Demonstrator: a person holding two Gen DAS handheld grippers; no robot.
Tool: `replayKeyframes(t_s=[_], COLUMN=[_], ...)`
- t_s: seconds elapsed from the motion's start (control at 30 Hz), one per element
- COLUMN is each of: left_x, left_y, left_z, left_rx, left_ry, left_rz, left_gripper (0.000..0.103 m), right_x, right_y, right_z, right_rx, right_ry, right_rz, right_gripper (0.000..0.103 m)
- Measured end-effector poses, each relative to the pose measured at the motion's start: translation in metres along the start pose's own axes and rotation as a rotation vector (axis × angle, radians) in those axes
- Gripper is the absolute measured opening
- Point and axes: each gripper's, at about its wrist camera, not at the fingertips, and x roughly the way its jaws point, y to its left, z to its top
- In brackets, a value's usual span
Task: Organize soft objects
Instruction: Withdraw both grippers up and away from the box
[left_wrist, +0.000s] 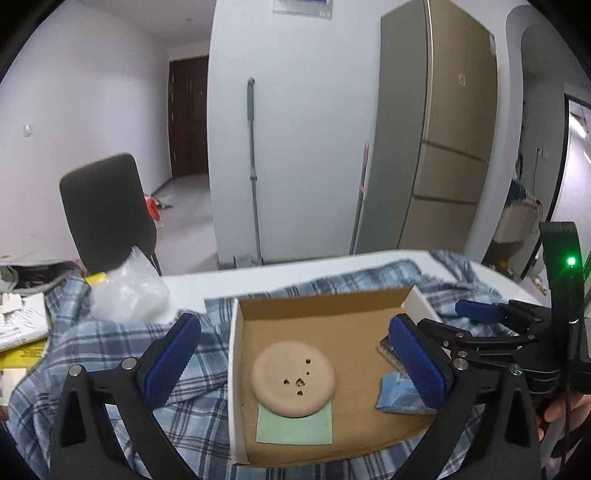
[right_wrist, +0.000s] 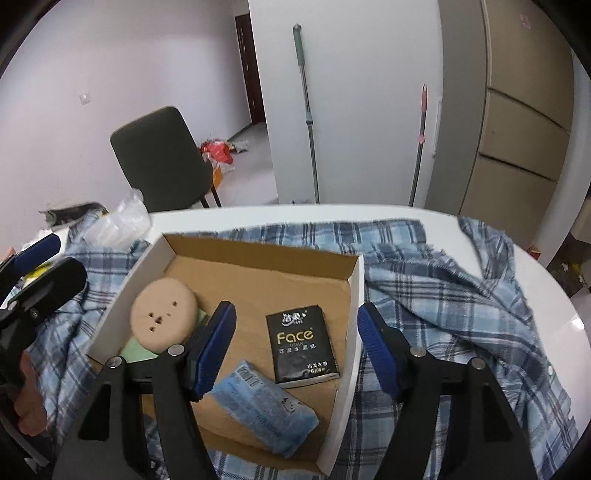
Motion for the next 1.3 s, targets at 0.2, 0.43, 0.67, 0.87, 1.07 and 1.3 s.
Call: replayKeyframes(t_s=[0.2, 0.43, 0.67, 0.87, 1.07, 1.3], left_x=[-0.050, -0.122, -0.177, -0.219, -0.222, -0.203], left_y=[-0.006, -0.012, -0.012, -0.017, -0.012, -0.002], left_z=[0.011, 0.009, -0.006, -0.044, -0.070, -0.101], left_rx=[0.028, 0.051, 0.049, 0.064, 0.049, 0.032], left_ry=[-0.104, -0.237, -0.298, -0.349, -0.320, -0.265], left_rz=[0.020, 0.045, 0.050, 0.076, 0.085, 0.124], left_gripper=[0.103, 0.103, 0.103, 0.103, 0.103, 0.103], right_x=[-0.051, -0.115, -0.155, -0.164, -0.161, -0.145], right_y=[0.018, 0.042, 0.053, 0.053, 0.055, 0.055], right_z=[0.005, -0.005, -0.028, -0.052, -0.074, -0.097], right_rx=[-0.027, -0.074, -0.102, -0.108, -0.144, -0.166], right_ry=[-0.102, -0.211, -0.257, -0.246, -0.246, -0.211], right_rz=[0.020, 0.052, 0.085, 0.099, 0.103, 0.100], right_gripper=[0.068, 0.069, 0.072, 0.073, 0.075, 0.075])
